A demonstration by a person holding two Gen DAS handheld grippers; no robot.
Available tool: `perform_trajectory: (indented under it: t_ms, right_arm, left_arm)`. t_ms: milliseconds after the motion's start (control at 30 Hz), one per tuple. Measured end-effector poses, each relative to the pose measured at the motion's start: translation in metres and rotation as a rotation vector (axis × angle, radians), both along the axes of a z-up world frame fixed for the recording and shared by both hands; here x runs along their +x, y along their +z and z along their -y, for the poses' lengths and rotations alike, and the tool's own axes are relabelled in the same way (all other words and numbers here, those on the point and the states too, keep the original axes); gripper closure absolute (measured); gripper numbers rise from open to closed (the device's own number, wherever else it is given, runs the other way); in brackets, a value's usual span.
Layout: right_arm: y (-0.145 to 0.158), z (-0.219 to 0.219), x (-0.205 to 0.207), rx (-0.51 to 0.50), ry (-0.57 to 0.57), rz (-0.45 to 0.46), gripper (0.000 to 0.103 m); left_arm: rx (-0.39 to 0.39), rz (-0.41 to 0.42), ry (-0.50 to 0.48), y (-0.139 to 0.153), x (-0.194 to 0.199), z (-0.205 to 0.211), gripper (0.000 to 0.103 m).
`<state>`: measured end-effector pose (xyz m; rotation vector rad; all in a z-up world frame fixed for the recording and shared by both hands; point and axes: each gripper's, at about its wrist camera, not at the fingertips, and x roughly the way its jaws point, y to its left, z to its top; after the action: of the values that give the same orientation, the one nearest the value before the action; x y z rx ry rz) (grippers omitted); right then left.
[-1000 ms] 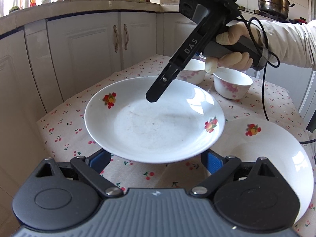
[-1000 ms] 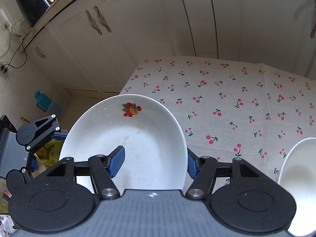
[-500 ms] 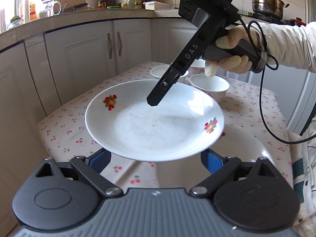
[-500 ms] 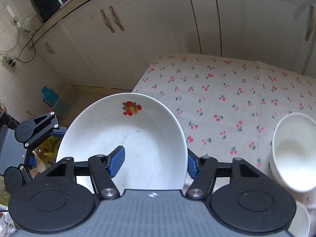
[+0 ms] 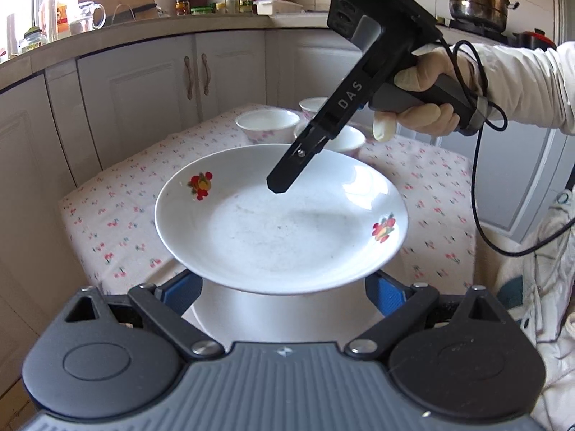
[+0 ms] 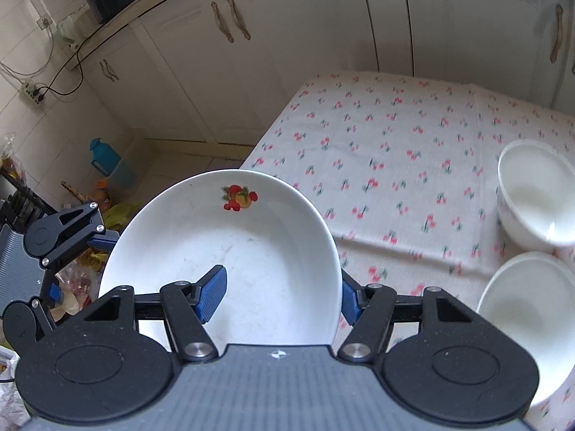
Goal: Organize plates and bowls
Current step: 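Lift the white flower plate with right tool and carry it over the stack, then lower the white flower plate onto the plate stack with right tool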
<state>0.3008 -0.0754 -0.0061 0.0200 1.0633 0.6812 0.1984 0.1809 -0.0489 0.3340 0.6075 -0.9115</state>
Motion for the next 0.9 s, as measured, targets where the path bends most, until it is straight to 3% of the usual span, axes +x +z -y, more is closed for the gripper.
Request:
perform_trajectory:
  t_ms: [267, 900]
  right_arm:
    - [-0.015, 0.003, -0.026, -0.013, 0.01, -0.014, 0.033]
    - [-0.016, 0.009, -0.04, -0.054, -0.011, 0.034, 0.033]
  left_arm:
    - [0.004, -0.028, 0.009, -0.008, -0.021, 0.004, 0.006]
    - [0.003, -0.078, -0.003, -0.031, -0.02, 0.014, 0.006]
